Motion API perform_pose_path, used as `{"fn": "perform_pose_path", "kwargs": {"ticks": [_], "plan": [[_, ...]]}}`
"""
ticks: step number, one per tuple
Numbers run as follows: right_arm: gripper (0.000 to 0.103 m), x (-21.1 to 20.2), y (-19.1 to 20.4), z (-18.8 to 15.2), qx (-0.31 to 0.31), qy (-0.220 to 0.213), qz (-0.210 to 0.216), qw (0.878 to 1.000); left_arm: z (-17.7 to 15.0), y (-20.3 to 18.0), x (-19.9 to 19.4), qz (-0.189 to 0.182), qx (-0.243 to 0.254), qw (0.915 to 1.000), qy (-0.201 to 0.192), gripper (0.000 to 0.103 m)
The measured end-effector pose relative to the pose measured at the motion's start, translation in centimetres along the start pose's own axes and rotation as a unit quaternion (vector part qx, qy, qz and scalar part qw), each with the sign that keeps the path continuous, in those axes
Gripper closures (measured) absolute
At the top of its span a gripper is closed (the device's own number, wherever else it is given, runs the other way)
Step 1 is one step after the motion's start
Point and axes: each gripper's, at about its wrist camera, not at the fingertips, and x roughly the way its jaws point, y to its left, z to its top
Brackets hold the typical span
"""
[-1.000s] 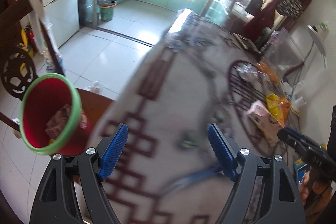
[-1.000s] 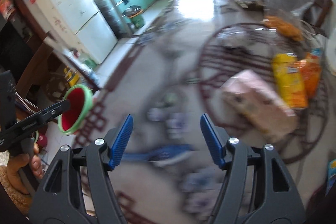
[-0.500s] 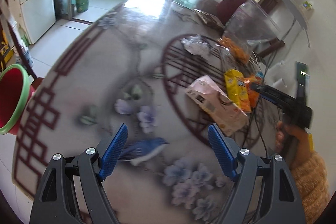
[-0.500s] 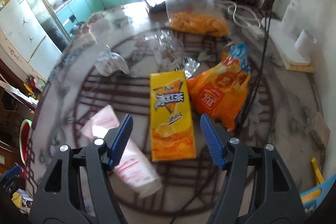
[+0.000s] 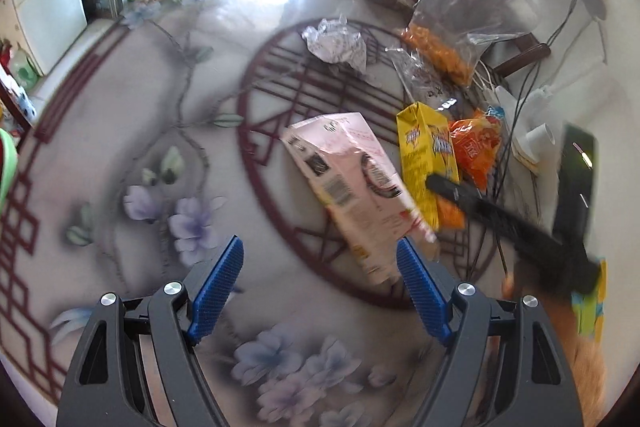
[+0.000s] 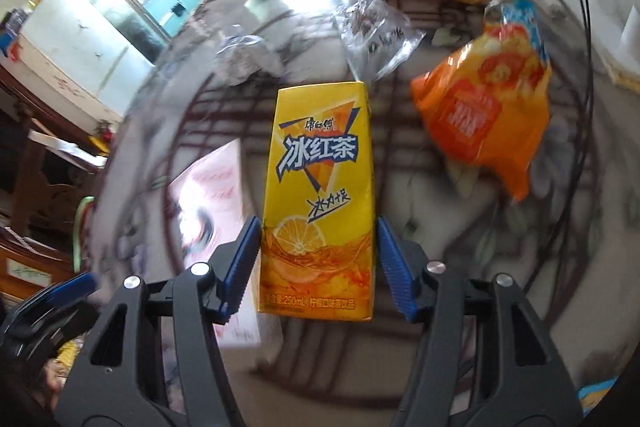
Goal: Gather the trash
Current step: 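Grasp the yellow iced-tea carton with the right gripper while the left gripper grasps the pink snack bag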
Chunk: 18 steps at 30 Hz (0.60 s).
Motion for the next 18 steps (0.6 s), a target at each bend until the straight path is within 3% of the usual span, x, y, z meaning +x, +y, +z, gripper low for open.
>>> {"fn": "perform_pose_path", "kwargs": {"ticks": [4,11,15,18], "plan": [[0.046,-0.7,-0.6,-1.7,0.021,0.005,0.025,0.999,1.1,-1.3,2.4,0.005,0.001,0.9999,0.015,0.028],[0.046,-3.2,-3.5,-2.4,0.044,-0.033,-0.02,0.998,2.1,-3.4,6.0,-0.004,0.01,0.9992,0.038,0.025],[0.045,-3.4,-4.7,-2.1,0.048,-0.035,-0.029,0.998,2.6,-4.7,7.5,-0.005,0.016,0.9989,0.045,0.02],[0.045,-3.3,-5.2,-2.3,0.056,-0.032,-0.028,0.998,2.9,-4.9,8.7,0.002,0.009,0.9982,0.06,0.021]]}}
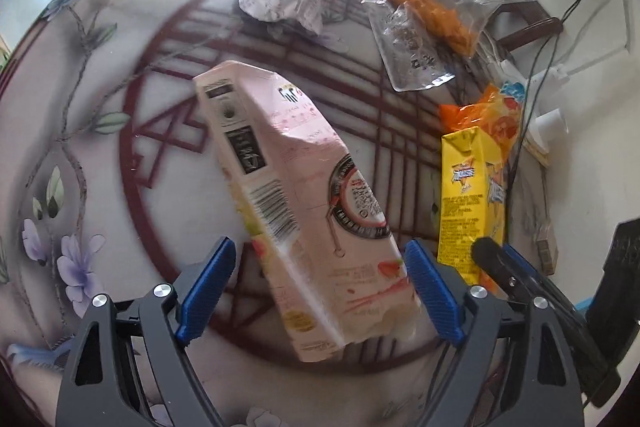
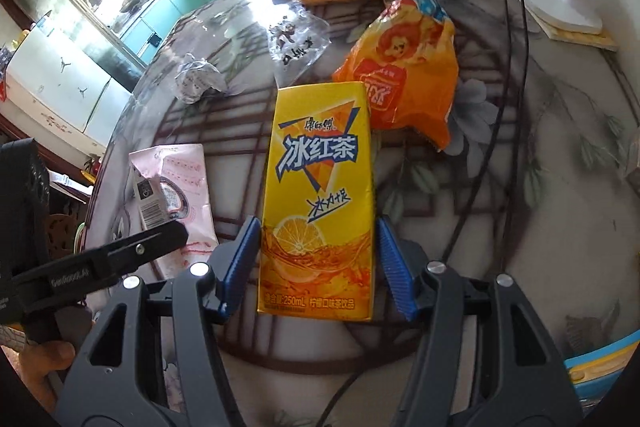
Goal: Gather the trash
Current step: 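Grasp the yellow iced-tea carton with the right gripper while the left gripper grasps the pink snack bag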
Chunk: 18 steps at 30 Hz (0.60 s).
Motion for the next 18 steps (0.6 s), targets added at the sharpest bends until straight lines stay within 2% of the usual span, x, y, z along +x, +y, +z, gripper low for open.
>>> {"fn": "perform_pose_path", "kwargs": {"ticks": [4,5,9,12,18], "plan": [[0.045,-0.1,-0.3,-0.3,0.008,0.001,-0.001,1.0,0.0,0.5,1.1,-0.015,-0.014,0.9997,0.016,0.023],[0.045,-0.2,-0.4,-0.3,0.009,0.0,-0.001,1.0,0.0,0.4,1.0,-0.014,-0.006,0.9998,0.01,0.029],[0.045,-0.3,-0.4,0.0,0.01,-0.003,-0.003,1.0,-0.1,0.5,0.5,-0.023,0.004,0.9997,0.003,0.035],[0.045,-0.6,0.0,0.1,0.006,-0.006,-0.001,1.0,-0.3,0.6,-0.9,-0.027,0.02,0.9993,-0.015,0.037],[0.045,-0.8,1.2,0.0,-0.006,-0.007,0.003,1.0,-1.0,1.5,-4.4,-0.008,0.05,0.9969,-0.06,0.037]]}}
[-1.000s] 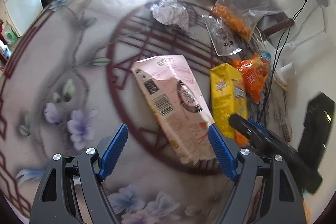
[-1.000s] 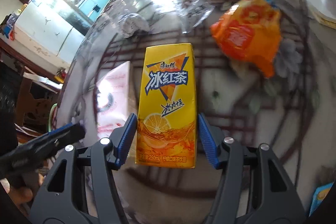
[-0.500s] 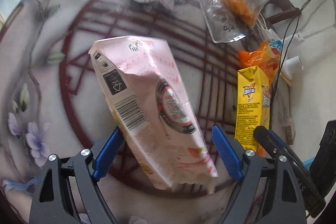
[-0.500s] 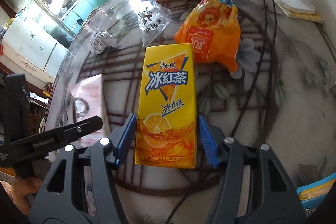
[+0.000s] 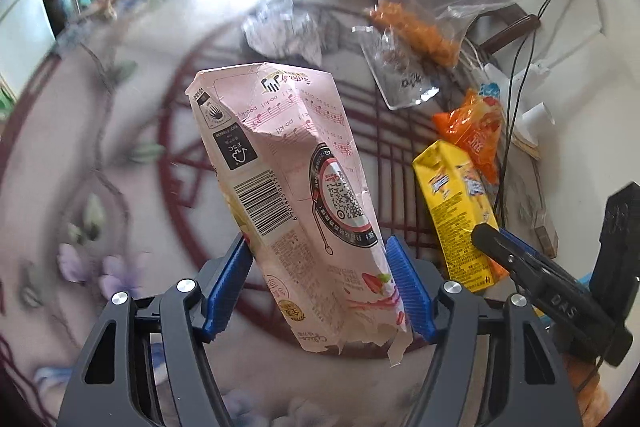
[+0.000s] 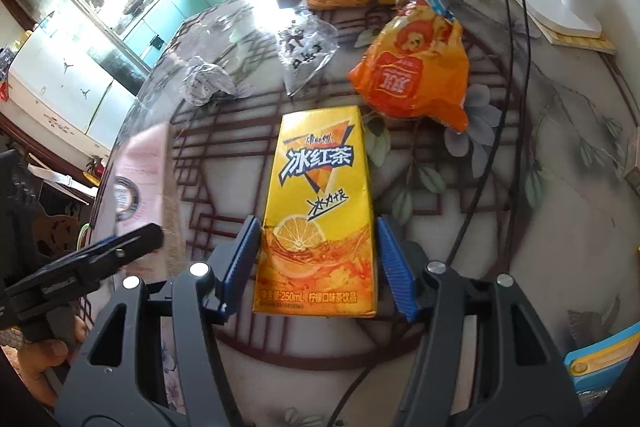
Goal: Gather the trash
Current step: 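Carry the carton and pink bag over the red bucket and open both grippers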
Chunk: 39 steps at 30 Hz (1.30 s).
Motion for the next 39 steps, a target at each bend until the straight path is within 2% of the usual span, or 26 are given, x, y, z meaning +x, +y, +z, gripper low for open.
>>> {"fn": "perform_pose_path", "kwargs": {"ticks": [4,9,10,12,15,22,25,39], "plan": [[0.045,0.1,1.1,-0.1,-0.014,0.004,0.002,1.0,-0.4,0.6,-2.2,0.014,0.008,0.9995,-0.026,0.037],[0.044,1.7,2.1,-1.1,-0.031,0.045,-0.007,0.998,-1.4,2.1,-4.7,0.032,0.009,0.9981,-0.052,0.037],[0.042,2.0,2.2,-1.3,-0.033,0.051,-0.009,0.998,-1.8,2.5,-5.2,0.035,0.009,0.9978,-0.056,0.037],[0.029,2.2,2.6,-1.4,-0.037,0.053,-0.017,0.998,-2.4,3.2,-6.1,0.041,0.006,0.9972,-0.063,0.037],[0.027,2.4,3.3,-1.3,-0.05,0.05,-0.029,0.997,-3.1,4.1,-7.0,0.048,0.0,0.9965,-0.068,0.037],[0.027,3.9,4.1,-1.4,-0.067,0.065,-0.049,0.994,-4.6,5.9,-8.8,0.06,-0.015,0.995,-0.078,0.037],[0.041,4.4,4.4,-1.8,-0.073,0.073,-0.055,0.993,-5.1,6.5,-9.3,0.065,-0.019,0.9944,-0.081,0.037],[0.042,3.1,6.1,-2.9,-0.068,0.068,-0.024,0.995,-5.7,7.5,-10.0,0.068,-0.017,0.9946,-0.076,0.037]]}}
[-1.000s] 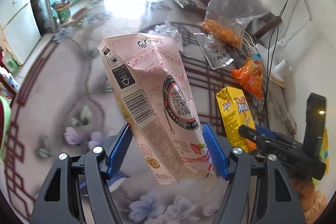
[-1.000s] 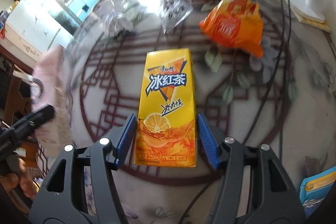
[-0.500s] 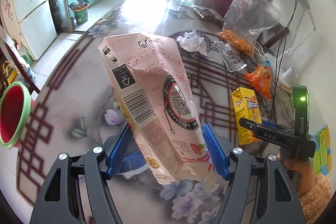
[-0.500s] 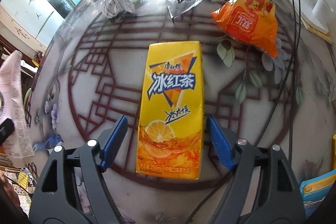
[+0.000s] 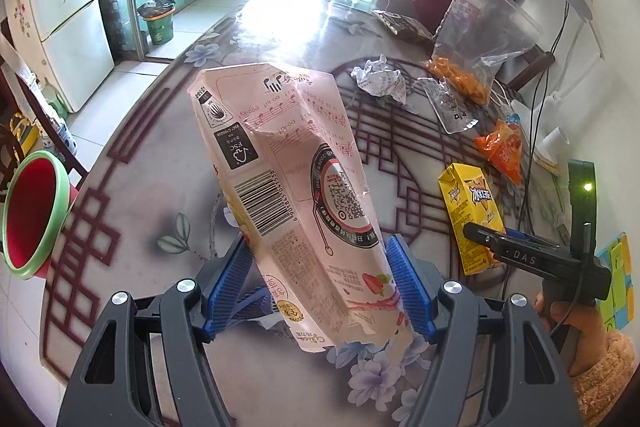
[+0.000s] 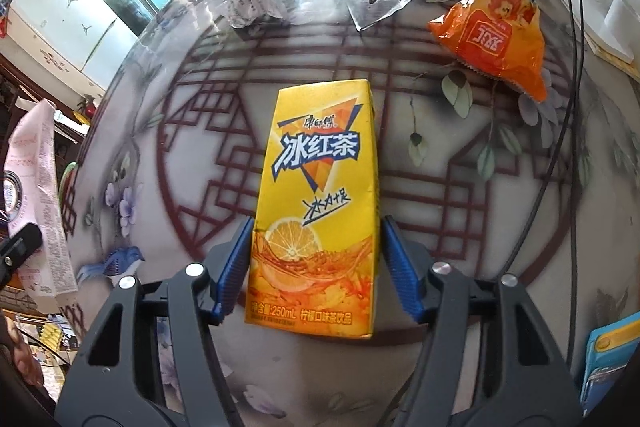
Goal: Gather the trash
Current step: 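Carry the carton and pink bag over the red bucket and open both grippers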
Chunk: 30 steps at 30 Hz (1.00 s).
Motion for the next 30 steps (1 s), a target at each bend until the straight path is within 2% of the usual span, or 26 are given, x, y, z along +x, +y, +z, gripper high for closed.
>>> {"fn": "perform_pose_path", "kwargs": {"ticks": [16,30], "plan": [[0.042,-2.0,3.4,0.1,0.001,-0.023,0.046,0.999,-0.3,1.3,-0.7,-0.001,0.01,1.0,0.002,0.037],[0.042,-3.7,8.4,0.3,-0.01,-0.048,0.049,0.998,-0.2,6.2,-1.3,-0.01,0.0,0.9999,0.002,0.037]]}}
